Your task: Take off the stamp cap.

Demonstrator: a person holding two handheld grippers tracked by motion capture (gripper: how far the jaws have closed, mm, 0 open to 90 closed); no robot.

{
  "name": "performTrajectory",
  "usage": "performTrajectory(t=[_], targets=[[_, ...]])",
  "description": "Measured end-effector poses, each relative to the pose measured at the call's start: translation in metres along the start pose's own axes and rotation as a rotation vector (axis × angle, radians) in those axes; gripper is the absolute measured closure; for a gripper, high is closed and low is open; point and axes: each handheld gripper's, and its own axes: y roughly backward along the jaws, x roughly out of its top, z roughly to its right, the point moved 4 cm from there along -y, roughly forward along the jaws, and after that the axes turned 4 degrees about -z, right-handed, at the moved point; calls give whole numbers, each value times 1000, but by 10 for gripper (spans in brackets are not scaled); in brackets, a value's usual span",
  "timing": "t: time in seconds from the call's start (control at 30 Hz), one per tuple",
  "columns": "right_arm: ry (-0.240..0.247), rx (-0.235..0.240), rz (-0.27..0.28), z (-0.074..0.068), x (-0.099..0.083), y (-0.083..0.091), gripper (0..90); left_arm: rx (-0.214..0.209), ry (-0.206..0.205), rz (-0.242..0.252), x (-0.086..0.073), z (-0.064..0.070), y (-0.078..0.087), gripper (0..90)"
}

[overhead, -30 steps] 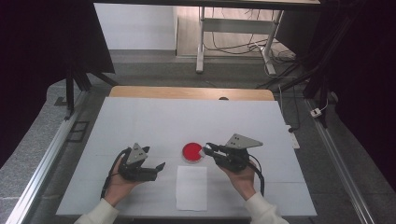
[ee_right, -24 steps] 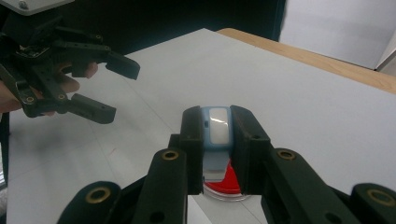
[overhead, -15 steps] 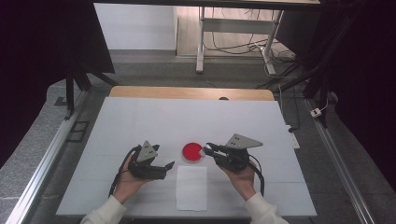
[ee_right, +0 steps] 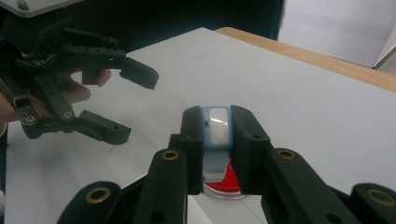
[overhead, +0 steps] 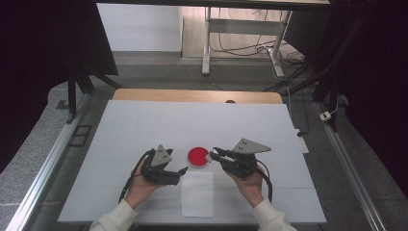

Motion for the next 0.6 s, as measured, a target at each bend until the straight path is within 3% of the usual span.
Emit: performTrajectory(t=[0.6], targets=[[-7,-2,3,-1,0,-2,751,-22,-29,-2,13,13,-16,171]])
